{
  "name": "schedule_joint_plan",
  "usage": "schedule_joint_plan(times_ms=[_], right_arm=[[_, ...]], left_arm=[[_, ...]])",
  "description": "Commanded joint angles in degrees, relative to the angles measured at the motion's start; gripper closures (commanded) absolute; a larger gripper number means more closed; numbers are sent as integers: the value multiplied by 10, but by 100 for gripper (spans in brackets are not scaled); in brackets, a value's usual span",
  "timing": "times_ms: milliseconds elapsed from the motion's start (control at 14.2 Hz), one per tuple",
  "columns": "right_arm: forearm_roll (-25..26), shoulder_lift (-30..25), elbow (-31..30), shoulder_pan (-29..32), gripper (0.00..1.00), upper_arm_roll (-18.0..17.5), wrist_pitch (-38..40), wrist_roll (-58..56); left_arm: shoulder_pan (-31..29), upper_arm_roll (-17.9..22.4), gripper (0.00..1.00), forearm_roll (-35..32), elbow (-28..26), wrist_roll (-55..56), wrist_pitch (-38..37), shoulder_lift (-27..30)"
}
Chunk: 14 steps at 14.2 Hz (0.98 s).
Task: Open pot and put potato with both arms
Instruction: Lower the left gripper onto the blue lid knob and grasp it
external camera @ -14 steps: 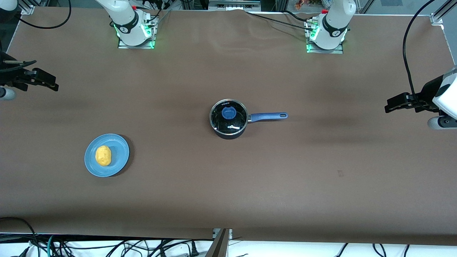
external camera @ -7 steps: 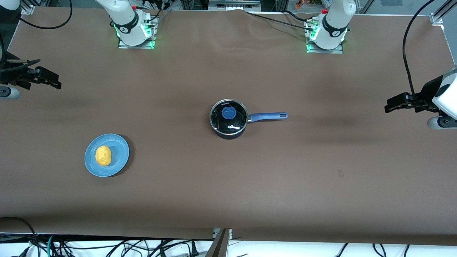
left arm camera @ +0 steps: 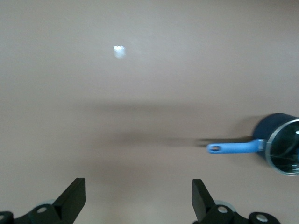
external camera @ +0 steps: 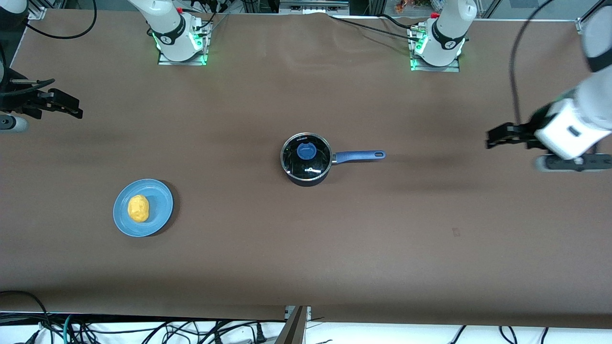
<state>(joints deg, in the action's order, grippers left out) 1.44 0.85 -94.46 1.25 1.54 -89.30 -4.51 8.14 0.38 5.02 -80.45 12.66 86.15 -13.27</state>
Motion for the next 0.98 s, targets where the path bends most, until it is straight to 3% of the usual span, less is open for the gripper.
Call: schedule_joint_plan(times_ms=[0,422,914], right_arm=[[5,-8,-3,2,0,-2,4,-5],[3,-7,-1,3,0,0,8,-7],[3,-8,-2,3,0,0,8,-6]], left_arm=[[74,3,0,21,-1,97,33,-37],[237,4,0,16,1,340,212,-147],[328,8,0,11,4,449,341,-230]])
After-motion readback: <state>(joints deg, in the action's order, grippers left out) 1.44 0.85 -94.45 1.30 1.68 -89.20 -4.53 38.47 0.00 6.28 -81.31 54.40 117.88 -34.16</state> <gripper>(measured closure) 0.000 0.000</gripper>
